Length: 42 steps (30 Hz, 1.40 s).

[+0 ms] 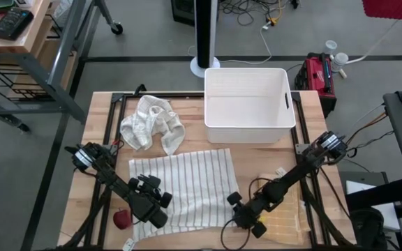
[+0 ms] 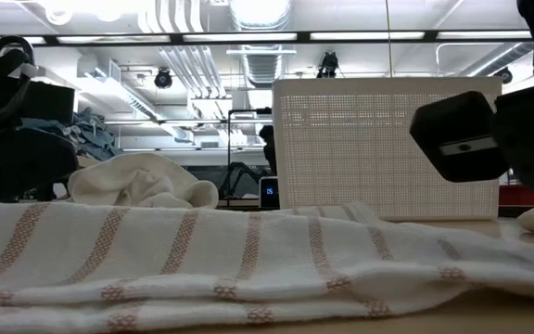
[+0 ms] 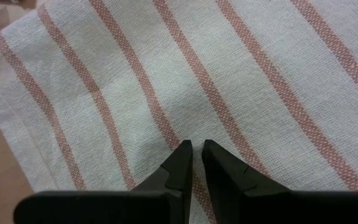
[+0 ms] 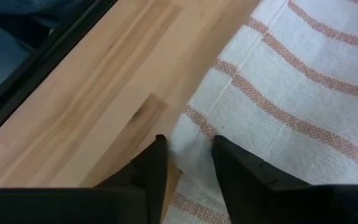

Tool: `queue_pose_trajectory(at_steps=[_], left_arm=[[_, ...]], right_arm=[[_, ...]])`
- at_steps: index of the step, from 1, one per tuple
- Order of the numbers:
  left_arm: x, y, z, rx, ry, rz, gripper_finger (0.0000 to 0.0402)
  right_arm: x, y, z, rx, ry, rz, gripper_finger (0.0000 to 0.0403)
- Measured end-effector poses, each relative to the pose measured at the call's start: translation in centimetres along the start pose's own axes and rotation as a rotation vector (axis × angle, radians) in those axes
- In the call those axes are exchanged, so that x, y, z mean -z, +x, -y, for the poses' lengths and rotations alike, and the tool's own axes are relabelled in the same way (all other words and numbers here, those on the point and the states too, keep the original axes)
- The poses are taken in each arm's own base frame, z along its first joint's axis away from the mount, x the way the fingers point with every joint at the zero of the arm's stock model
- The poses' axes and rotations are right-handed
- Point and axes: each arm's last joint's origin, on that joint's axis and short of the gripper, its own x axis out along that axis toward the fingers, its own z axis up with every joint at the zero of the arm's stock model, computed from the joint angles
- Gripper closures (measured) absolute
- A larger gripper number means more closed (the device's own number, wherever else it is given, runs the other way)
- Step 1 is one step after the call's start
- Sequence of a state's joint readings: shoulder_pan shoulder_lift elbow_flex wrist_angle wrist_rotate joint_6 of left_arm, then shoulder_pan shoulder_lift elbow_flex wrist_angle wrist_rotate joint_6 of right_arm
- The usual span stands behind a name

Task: Fold towel
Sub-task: Fold the white striped towel

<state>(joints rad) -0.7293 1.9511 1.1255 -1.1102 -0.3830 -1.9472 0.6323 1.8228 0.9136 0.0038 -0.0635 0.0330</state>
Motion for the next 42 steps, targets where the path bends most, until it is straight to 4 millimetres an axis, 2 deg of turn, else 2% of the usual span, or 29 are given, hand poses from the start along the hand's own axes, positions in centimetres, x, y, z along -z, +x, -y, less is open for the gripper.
queue_pose_trajectory(at_steps=[7,16,32,42], left_arm=[[0.0,0.0,0.0,0.000,0.000,0.000,0.0366],[0.0,0.0,0.0,0.000,0.017,0.000,0.0366],[-0.1,-0.3,-0.6,-0.056,0.069,-0.066,0.0366],[-0.6,-1.9,0.0,-0.008,0.072,-0.078,0.0366]], right_arm=[[0.0,0.0,0.0,-0.001,0.000,0.002,0.0344],[-0.1,-0.4,-0.1,-0.023,0.014,-0.001,0.0386],[-0.4,-4.9,-0.4,-0.010,0.063,-0.066,0.0394],[0.0,-4.4,-0.5,-0.070,0.100,-0.100,0.0394]])
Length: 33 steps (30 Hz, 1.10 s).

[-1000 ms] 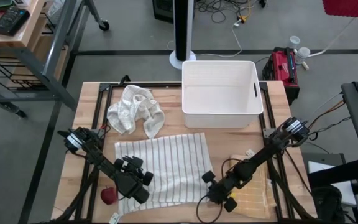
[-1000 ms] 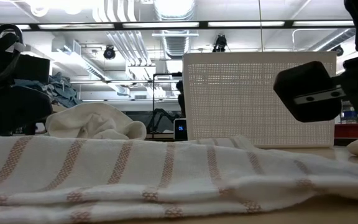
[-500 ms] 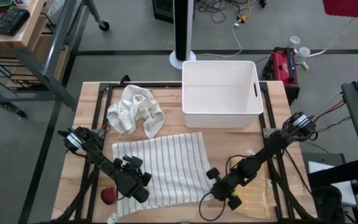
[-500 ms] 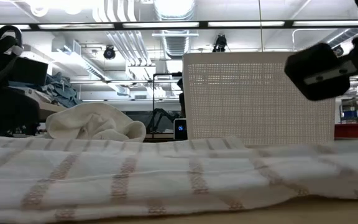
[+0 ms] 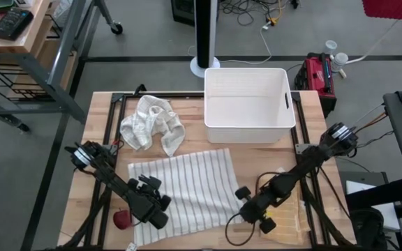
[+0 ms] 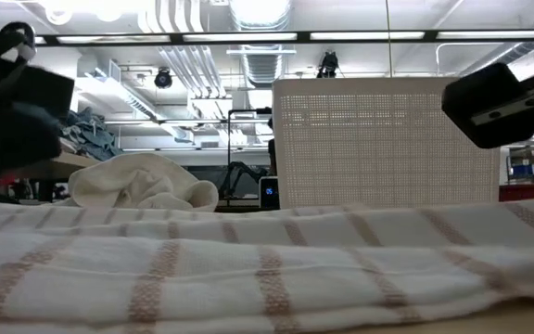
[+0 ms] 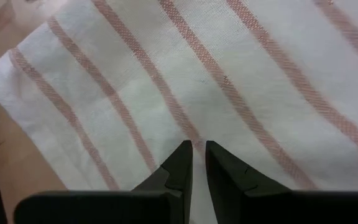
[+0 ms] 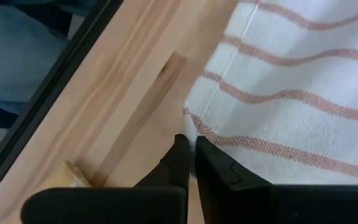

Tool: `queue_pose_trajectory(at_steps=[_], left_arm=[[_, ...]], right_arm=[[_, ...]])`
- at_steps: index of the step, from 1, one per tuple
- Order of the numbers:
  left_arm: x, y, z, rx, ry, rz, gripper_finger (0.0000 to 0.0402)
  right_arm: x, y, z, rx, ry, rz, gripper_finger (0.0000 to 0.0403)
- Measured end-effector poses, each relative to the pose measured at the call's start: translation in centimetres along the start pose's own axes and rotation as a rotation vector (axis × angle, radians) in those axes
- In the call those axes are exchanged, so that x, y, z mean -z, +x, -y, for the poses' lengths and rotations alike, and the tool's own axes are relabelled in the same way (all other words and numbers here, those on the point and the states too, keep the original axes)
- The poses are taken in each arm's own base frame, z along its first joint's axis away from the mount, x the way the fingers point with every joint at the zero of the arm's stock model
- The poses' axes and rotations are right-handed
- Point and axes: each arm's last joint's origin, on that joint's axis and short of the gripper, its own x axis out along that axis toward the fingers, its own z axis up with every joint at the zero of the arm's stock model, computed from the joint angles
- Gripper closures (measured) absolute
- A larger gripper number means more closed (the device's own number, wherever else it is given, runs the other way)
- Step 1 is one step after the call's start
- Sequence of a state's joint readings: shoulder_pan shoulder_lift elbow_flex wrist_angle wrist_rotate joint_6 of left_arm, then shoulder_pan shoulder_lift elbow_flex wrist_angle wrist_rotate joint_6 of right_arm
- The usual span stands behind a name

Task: Fold towel
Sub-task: Fold the white striped towel

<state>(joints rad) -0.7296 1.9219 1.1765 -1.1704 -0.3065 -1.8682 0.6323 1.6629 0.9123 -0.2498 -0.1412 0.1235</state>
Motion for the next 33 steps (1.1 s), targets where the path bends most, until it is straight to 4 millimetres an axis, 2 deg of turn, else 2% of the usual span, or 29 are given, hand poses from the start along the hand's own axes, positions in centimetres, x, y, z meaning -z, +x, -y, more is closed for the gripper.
queue_pose_trajectory(at_steps=[9,20,22,26,29,33], left_arm=[[-0.3,-0.8,-0.2,0.027,-0.008,-0.005,0.0366],[-0.2,-0.5,-0.2,0.022,-0.015,-0.001,0.0366],[-0.2,-0.4,-0.1,0.023,-0.018,-0.001,0.0366],[-0.2,-0.4,-0.1,0.027,-0.029,-0.002,0.0366],[-0.2,-0.4,-0.1,0.028,-0.031,0.000,0.0366],[-0.2,-0.4,-0.1,0.031,-0.036,0.009,0.0366]], right_arm=[[0.3,0.6,0.1,-0.011,0.035,-0.032,0.0386],[1.5,0.1,-0.1,-0.072,0.159,-0.164,0.0270],[1.7,-0.1,0.0,-0.033,0.170,-0.184,0.0260],[2.1,-0.4,0.6,0.163,0.159,-0.196,0.0256],[2.2,-0.6,1.2,0.294,0.158,-0.185,0.0267],[2.0,-0.7,1.8,0.355,0.159,-0.160,0.0291]])
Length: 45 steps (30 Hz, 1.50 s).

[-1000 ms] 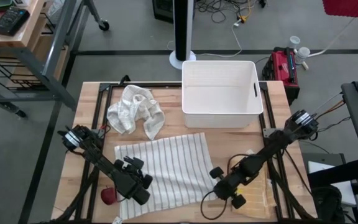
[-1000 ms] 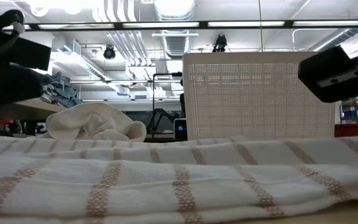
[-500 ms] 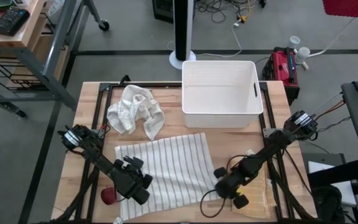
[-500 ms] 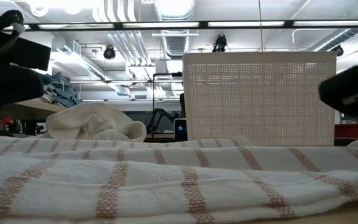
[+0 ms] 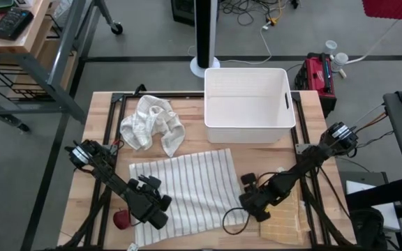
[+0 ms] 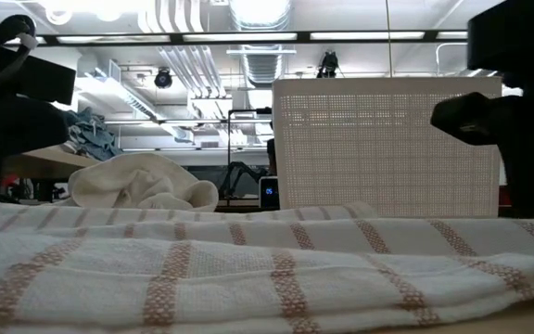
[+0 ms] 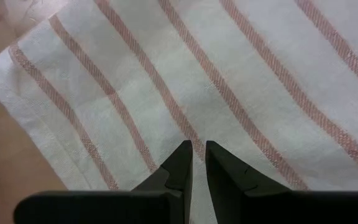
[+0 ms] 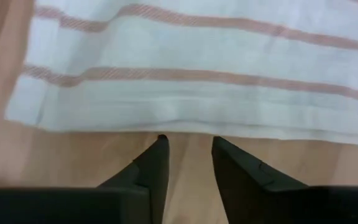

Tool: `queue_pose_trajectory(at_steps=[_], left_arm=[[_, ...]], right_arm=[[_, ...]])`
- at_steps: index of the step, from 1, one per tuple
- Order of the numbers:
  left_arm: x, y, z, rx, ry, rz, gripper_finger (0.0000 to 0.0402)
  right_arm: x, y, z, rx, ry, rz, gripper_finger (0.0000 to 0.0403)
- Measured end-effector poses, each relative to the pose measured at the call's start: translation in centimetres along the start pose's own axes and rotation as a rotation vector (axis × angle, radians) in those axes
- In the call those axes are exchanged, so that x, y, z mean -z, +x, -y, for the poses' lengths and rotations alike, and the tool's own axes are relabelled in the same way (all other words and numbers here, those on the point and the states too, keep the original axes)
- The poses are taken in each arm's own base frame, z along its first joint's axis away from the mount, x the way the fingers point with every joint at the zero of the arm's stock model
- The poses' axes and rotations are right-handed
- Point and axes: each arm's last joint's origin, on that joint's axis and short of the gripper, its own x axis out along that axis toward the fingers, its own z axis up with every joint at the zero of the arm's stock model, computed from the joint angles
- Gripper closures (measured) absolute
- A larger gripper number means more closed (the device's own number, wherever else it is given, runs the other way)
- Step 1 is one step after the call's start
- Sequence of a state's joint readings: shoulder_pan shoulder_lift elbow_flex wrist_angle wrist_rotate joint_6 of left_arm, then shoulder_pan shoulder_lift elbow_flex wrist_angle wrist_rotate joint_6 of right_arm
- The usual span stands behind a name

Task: Fold towel
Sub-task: Fold the white striped towel

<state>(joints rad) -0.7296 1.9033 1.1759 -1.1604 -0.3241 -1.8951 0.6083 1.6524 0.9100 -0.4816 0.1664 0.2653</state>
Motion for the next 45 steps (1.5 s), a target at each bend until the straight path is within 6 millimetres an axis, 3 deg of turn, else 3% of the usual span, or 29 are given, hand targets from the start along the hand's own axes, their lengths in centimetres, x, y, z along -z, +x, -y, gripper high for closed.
queue_pose_trajectory(at_steps=[7,11,22,26,30,37,41,45], left_arm=[[0.0,0.0,0.1,0.010,-0.011,0.005,0.0366],[0.0,0.0,0.1,0.011,-0.011,0.007,0.0366],[0.0,0.0,0.2,0.026,-0.023,0.028,0.0366],[0.0,0.0,0.2,0.026,-0.024,0.028,0.0366],[0.0,0.2,0.1,0.021,-0.022,0.029,0.0366],[0.1,0.1,0.4,0.046,-0.046,0.019,0.0366],[0.3,-0.5,1.9,0.195,0.048,0.016,0.0366],[0.9,-0.2,3.8,0.357,0.153,0.031,0.0366]], right_arm=[[-0.7,-1.5,1.4,0.129,0.047,0.099,0.0339],[-1.7,-1.6,1.5,0.113,0.053,0.205,0.0366],[-0.8,3.2,2.0,0.177,0.065,0.094,0.0402],[-0.1,3.4,2.9,0.274,0.148,0.046,0.0402],[0.4,2.5,3.3,0.310,0.176,0.023,0.0403],[0.3,-0.2,2.9,0.159,0.191,0.042,0.0403],[0.1,-1.3,2.5,0.013,0.208,0.057,0.0403],[0.4,-0.6,2.1,-0.005,0.201,0.055,0.0403]])
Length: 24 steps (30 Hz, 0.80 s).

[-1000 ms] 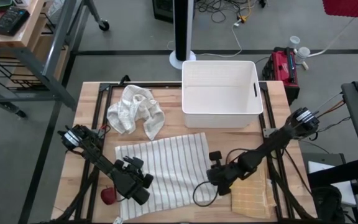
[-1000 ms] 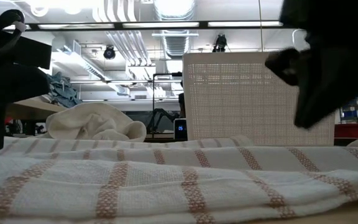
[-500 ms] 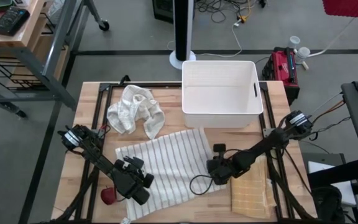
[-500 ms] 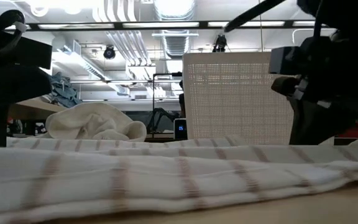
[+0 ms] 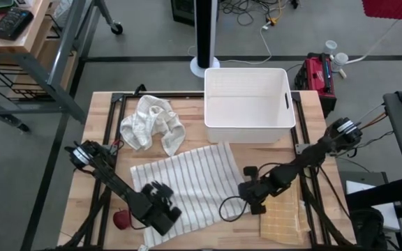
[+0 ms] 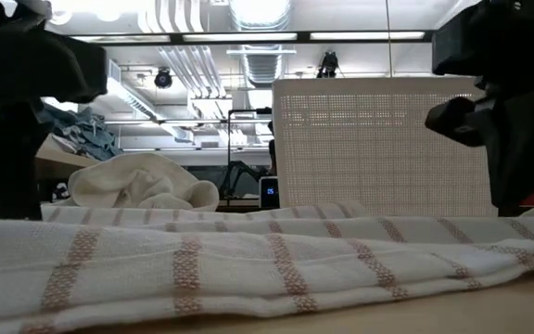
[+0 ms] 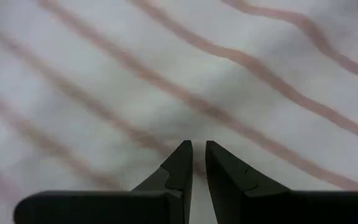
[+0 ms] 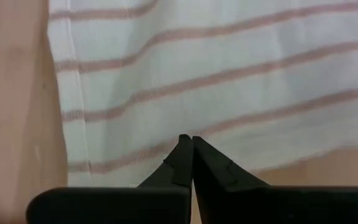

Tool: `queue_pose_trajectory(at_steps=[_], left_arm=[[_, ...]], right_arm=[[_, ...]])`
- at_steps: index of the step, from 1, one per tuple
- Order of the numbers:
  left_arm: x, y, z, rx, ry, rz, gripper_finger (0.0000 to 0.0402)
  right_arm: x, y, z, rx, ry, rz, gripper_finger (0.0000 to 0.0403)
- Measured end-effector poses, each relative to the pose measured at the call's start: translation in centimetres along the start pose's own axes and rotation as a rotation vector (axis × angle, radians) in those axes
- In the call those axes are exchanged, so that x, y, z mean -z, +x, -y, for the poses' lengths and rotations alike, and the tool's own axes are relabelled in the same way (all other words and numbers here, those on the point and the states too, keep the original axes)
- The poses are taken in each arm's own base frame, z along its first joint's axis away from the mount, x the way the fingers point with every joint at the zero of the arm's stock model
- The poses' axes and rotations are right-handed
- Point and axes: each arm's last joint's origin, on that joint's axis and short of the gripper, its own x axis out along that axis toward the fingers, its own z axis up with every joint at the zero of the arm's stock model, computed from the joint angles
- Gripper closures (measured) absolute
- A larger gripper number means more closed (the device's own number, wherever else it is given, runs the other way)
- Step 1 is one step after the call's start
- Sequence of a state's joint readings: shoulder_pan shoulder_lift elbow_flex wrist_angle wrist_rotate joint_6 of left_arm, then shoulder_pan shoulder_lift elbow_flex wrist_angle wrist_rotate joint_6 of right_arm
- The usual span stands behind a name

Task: Fold towel
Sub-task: Fold the white striped towel

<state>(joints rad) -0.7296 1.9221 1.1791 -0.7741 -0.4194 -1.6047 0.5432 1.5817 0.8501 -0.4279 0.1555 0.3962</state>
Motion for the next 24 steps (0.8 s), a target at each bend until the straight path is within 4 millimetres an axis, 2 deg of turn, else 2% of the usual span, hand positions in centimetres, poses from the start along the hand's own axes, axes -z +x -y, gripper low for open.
queue_pose_trajectory(at_steps=[4,9,13,18,24], left_arm=[[0.2,0.4,1.1,0.091,0.008,0.006,0.0366],[0.3,0.4,1.1,0.096,0.010,-0.001,0.0366],[0.3,0.3,1.1,0.097,0.013,-0.004,0.0366],[0.1,-0.4,1.2,0.131,0.011,-0.025,0.0366],[-0.9,-0.6,3.1,0.322,0.093,0.018,0.0366]], right_arm=[[0.5,1.5,-0.6,-0.066,0.003,-0.068,0.0403],[0.3,2.5,-1.7,-0.215,-0.020,-0.077,0.0403],[0.3,1.7,-1.5,-0.214,-0.019,-0.071,0.0403],[-0.6,-0.6,-1.1,-0.147,-0.023,0.042,0.0403],[-1.1,-1.3,-0.2,-0.036,-0.027,0.112,0.0403]])
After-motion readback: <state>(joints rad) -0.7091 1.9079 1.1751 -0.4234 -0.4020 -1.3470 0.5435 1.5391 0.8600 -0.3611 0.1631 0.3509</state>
